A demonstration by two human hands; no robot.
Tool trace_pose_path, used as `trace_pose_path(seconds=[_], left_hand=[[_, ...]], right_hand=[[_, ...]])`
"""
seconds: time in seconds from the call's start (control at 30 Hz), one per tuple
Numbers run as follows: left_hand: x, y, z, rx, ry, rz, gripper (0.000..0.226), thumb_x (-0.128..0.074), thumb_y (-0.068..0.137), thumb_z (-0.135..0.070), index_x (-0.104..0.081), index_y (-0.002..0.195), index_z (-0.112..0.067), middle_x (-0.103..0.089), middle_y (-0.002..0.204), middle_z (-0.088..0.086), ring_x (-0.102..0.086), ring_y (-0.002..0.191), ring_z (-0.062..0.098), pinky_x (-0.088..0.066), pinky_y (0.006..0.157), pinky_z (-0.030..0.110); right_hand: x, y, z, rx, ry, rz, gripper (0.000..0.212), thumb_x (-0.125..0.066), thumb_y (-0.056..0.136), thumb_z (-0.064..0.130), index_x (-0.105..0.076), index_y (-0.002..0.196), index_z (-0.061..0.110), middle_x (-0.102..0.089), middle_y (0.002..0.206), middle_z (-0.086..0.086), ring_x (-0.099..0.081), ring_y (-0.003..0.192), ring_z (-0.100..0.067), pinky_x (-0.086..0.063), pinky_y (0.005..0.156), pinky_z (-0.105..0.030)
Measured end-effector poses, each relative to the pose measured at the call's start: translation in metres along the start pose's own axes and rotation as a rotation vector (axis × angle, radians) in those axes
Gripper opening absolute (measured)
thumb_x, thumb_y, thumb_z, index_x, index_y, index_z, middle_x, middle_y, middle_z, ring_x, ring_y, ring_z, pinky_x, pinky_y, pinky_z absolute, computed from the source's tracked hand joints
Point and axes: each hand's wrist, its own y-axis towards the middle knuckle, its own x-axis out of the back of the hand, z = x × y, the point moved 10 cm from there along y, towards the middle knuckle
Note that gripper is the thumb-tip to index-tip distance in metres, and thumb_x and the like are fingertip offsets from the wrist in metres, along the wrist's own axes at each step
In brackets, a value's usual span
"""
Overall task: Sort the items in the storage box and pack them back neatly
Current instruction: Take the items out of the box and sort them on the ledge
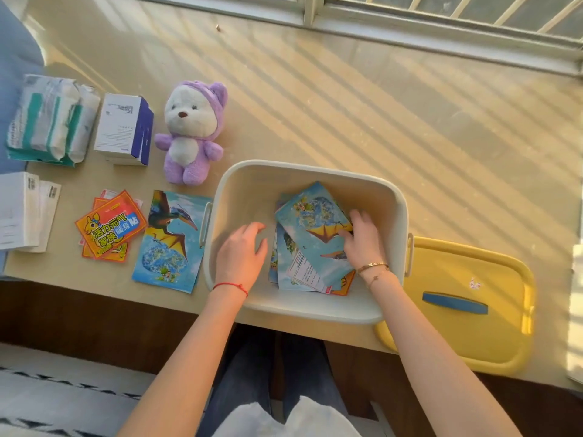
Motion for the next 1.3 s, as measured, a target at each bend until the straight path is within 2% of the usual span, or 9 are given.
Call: trace_pose_path(seconds=[0.1, 0.23, 0.33, 0.47, 0.6, 0.7, 1.0, 1.17, 1.3], left_hand=[[-0.006, 0.003, -0.006, 0.007, 0.013, 0.031, 0.029, -0.056, 0.091, -0.026, -0.058, 0.120, -0.020, -0.063, 0.114, -0.002, -0.060, 0.102, 0.018, -0.053, 0.077, 0.035], [-0.034, 0.008, -0.026, -0.054, -0.038, 0.132, 0.035, -0.064, 0.086, -0.026, -0.058, 0.120, -0.016, -0.063, 0.114, 0.003, -0.060, 0.104, 0.022, -0.051, 0.083, 0.037], [-0.068, 0.011, -0.046, -0.146, -0.005, 0.254, 0.045, -0.069, 0.081, -0.027, -0.055, 0.123, -0.015, -0.060, 0.118, 0.004, -0.056, 0.108, 0.023, -0.049, 0.086, 0.038], [-0.109, 0.011, -0.057, -0.193, 0.081, 0.354, 0.065, -0.073, 0.077, -0.029, -0.045, 0.134, -0.015, -0.048, 0.134, 0.006, -0.045, 0.123, 0.025, -0.043, 0.099, 0.040], [-0.118, 0.016, -0.051, -0.040, 0.083, 0.288, 0.074, -0.078, 0.071, -0.031, -0.041, 0.131, -0.009, -0.043, 0.131, 0.011, -0.041, 0.122, 0.029, -0.044, 0.097, 0.044], [-0.118, 0.018, -0.051, 0.043, 0.110, 0.253, 0.080, -0.081, 0.068, -0.032, -0.037, 0.130, -0.007, -0.041, 0.131, 0.012, -0.039, 0.122, 0.031, -0.046, 0.092, 0.045], [-0.114, 0.032, -0.028, 0.153, -0.046, 0.194, 0.067, -0.085, 0.062, -0.019, -0.045, 0.115, -0.008, -0.056, 0.115, 0.016, -0.051, 0.105, 0.034, -0.048, 0.080, 0.044], [-0.085, 0.033, -0.002, 0.249, 0.074, 0.058, 0.074, -0.086, 0.060, -0.027, -0.045, 0.117, -0.004, -0.047, 0.118, 0.016, -0.045, 0.107, 0.035, -0.041, 0.085, 0.042], [-0.074, 0.033, 0.013, 0.303, -0.013, 0.035, 0.074, -0.087, 0.061, -0.020, -0.043, 0.117, -0.002, -0.049, 0.118, 0.019, -0.054, 0.102, 0.039, -0.044, 0.084, 0.044]], right_hand=[[0.035, -0.016, 0.016, 0.106, 0.087, -0.103, 0.024, -0.054, 0.091, 0.009, -0.048, 0.114, 0.010, -0.066, 0.097, -0.011, -0.062, 0.081, -0.033, -0.051, 0.064, -0.036], [0.072, -0.036, 0.029, 0.191, 0.119, -0.243, 0.021, -0.055, 0.092, 0.011, -0.050, 0.111, 0.011, -0.067, 0.086, -0.003, -0.061, 0.066, -0.028, -0.048, 0.051, -0.035], [0.092, -0.047, 0.021, 0.160, 0.229, -0.321, 0.020, -0.057, 0.091, 0.009, -0.050, 0.109, 0.010, -0.062, 0.085, 0.003, -0.059, 0.066, -0.021, -0.048, 0.053, -0.035], [0.120, -0.061, -0.002, 0.072, 0.345, -0.470, 0.016, -0.058, 0.090, 0.005, -0.053, 0.105, 0.003, -0.059, 0.085, 0.003, -0.052, 0.069, -0.011, -0.042, 0.058, -0.025], [0.130, -0.065, -0.026, -0.019, 0.441, -0.523, 0.018, -0.059, 0.090, 0.006, -0.054, 0.107, 0.002, -0.061, 0.093, 0.002, -0.054, 0.077, 0.001, -0.040, 0.065, -0.006], [0.128, -0.065, -0.034, -0.063, 0.506, -0.516, 0.018, -0.059, 0.090, 0.006, -0.054, 0.107, 0.002, -0.062, 0.094, 0.003, -0.056, 0.081, 0.012, -0.041, 0.065, -0.003], [0.125, -0.066, -0.040, -0.090, 0.523, -0.527, 0.019, -0.060, 0.091, 0.011, -0.053, 0.108, 0.008, -0.064, 0.096, 0.004, -0.063, 0.084, -0.005, -0.054, 0.067, -0.024], [0.122, -0.067, -0.036, -0.084, 0.521, -0.506, 0.019, -0.059, 0.091, 0.012, -0.052, 0.109, 0.008, -0.064, 0.096, 0.004, -0.064, 0.086, -0.009, -0.054, 0.067, -0.021], [0.117, -0.069, -0.027, -0.069, 0.521, -0.478, 0.017, -0.060, 0.091, 0.009, -0.053, 0.106, 0.008, -0.065, 0.094, 0.002, -0.063, 0.082, -0.010, -0.053, 0.067, -0.025]])
